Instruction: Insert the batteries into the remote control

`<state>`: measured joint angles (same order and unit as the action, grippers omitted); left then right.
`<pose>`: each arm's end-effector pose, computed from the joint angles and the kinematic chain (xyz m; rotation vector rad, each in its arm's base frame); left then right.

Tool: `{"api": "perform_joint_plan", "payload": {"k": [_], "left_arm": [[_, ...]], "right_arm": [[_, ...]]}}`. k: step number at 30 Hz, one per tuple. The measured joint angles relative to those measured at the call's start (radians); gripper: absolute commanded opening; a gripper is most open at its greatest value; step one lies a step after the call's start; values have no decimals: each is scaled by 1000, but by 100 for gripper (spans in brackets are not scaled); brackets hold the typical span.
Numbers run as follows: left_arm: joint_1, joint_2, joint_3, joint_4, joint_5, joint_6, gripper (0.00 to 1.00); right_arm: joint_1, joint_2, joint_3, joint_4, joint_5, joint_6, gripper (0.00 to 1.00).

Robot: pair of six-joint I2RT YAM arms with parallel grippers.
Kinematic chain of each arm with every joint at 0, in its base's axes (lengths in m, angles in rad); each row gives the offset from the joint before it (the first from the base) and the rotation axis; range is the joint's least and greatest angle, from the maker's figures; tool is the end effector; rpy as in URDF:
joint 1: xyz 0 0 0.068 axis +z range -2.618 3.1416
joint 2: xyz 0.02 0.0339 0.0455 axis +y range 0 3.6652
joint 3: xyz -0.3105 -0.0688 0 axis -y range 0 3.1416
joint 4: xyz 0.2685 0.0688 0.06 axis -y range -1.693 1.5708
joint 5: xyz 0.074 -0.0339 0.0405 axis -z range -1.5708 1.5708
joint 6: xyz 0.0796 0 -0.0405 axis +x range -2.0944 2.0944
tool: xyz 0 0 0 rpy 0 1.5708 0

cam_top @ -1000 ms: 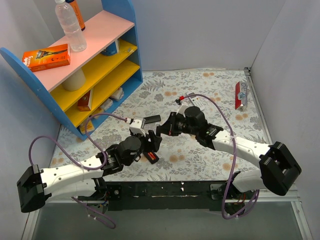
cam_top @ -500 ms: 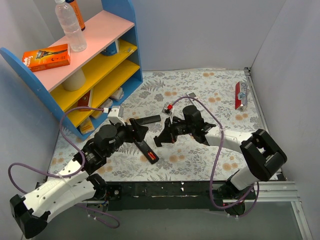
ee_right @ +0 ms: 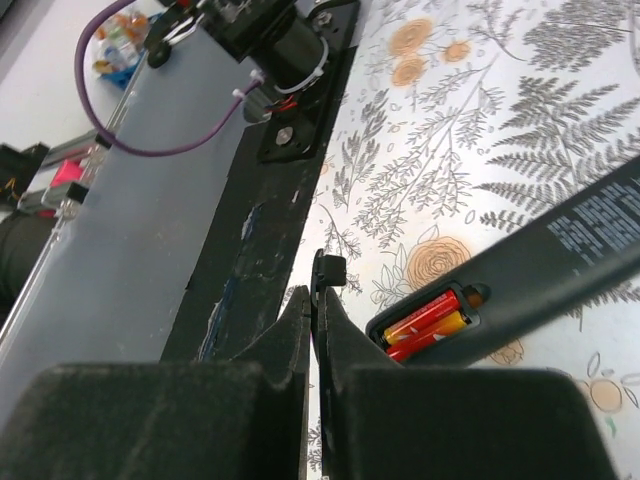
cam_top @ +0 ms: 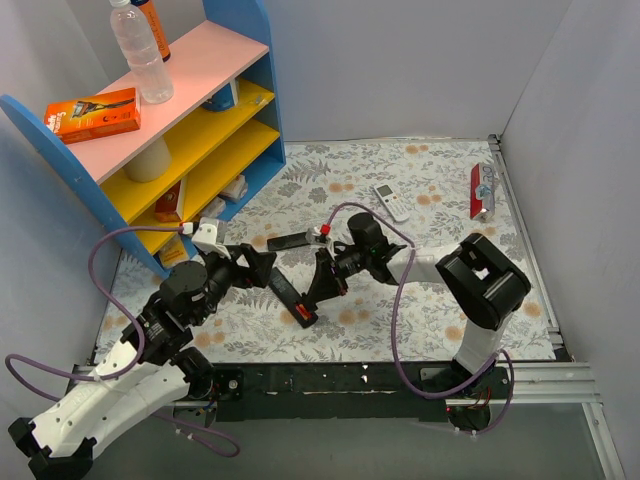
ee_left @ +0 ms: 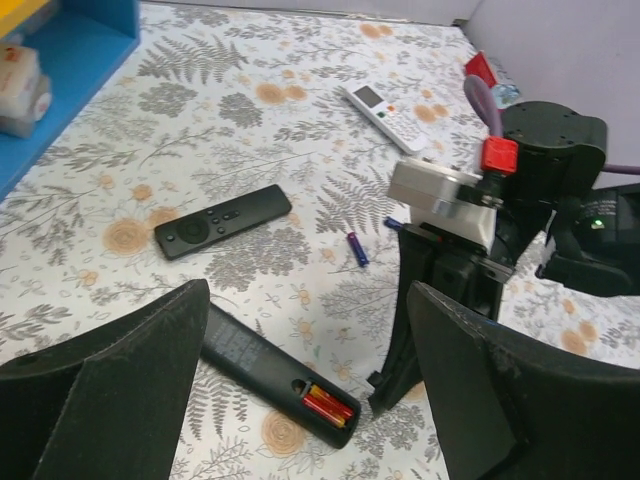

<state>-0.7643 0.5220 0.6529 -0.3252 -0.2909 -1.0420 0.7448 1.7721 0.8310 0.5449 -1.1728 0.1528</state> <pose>0.1289 -0.0919 0.3338 -0.4811 1.8178 -1.0363 0.2336 0.3152 0.1956 -1.3735 1.5903 1.7053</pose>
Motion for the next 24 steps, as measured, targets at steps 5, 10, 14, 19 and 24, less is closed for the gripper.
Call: {"api": "perform_joint_plan", "payload": {"k": [5, 10, 14, 19, 24], "left_arm": [[10, 3, -8, -23, -63, 17, 83], [15, 3, -9, -27, -97, 18, 84], [21, 8, -9, -27, -106, 18, 84], [29, 20, -9, -27, -105, 17, 84], [39, 36, -10, -25, -53, -8, 84]], "right_arm": [[21, 71, 0, 154, -86, 55, 1], [29, 166, -29, 505, -163, 299, 1], [31, 324, -3, 665, -223, 640, 1], [32, 400, 1, 699, -249, 796, 1], [29, 393, 13, 738, -251, 843, 1]]}}
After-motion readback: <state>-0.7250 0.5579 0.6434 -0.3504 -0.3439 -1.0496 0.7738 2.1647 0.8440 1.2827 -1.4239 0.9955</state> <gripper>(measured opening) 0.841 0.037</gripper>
